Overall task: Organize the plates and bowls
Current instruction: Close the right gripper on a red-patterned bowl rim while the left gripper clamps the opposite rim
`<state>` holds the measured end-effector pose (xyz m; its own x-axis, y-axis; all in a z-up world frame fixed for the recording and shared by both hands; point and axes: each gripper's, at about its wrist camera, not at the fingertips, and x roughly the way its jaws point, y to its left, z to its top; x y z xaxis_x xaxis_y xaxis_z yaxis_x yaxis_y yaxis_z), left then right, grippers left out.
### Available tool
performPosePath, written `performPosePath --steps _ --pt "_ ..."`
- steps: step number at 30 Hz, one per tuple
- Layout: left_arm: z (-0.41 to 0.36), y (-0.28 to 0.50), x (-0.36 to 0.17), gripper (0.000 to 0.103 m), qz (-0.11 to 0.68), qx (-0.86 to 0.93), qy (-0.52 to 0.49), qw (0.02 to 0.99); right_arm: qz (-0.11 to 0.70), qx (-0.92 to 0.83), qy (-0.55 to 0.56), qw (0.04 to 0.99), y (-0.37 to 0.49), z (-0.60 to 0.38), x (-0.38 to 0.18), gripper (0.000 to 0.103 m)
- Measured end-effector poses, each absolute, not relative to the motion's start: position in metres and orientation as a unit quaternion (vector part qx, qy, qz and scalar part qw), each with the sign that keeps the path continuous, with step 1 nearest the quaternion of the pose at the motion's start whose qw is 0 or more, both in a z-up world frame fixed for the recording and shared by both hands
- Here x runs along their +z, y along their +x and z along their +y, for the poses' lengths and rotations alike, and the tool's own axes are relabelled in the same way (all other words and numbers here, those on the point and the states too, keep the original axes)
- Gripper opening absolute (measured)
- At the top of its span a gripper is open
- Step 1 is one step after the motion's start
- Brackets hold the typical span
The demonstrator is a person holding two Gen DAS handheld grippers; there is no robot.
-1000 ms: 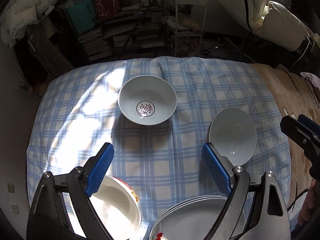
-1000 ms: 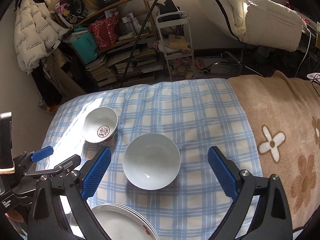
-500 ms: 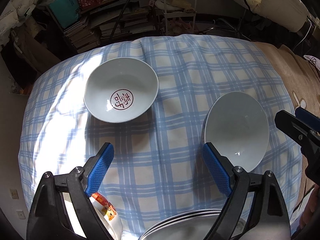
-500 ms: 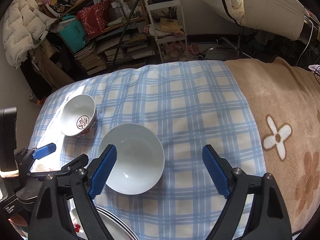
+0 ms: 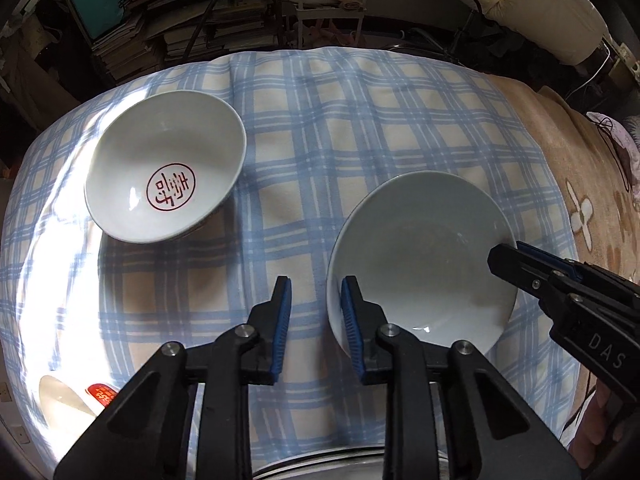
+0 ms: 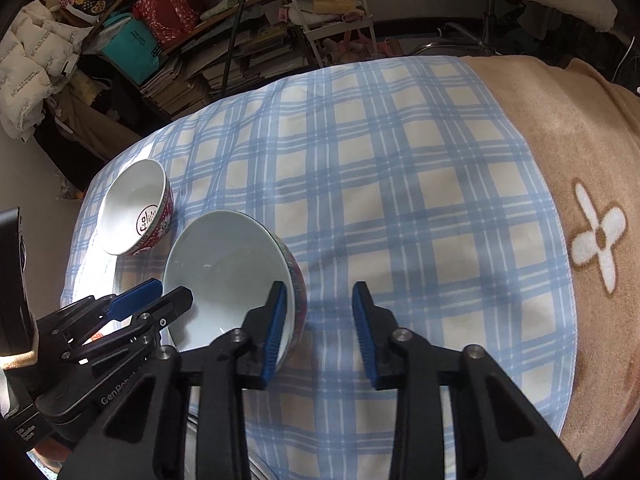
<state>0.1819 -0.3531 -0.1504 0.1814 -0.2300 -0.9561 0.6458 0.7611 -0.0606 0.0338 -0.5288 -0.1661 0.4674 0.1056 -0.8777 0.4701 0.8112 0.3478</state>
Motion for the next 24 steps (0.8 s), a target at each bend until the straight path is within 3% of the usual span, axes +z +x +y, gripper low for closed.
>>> performPosePath --steps 1,3,5,24 --pt "-0.355 0.180 -0.152 0.014 0.573 -0.298 0.182 0.741 0.504 -0.108 0.282 0.809 0.035 -0.527 -0.166 0.017" --pt "-0.358 0.177 -0.153 0.009 0.575 -0.304 0.183 0.737 0.508 -0.109 0.263 0.813 0.037 -0.522 -0.166 0.015" --pt "-0.358 0.172 -0.151 0.008 0.572 -0.307 0.184 0.738 0.514 -0.106 0.266 0.809 0.038 -0.520 -0.168 0.008" --pt "-0.334 0.165 -0.111 0.008 0.550 -0.286 0.188 0.762 0.490 -0.085 0.255 0.829 0.029 -0.499 -0.138 0.008"
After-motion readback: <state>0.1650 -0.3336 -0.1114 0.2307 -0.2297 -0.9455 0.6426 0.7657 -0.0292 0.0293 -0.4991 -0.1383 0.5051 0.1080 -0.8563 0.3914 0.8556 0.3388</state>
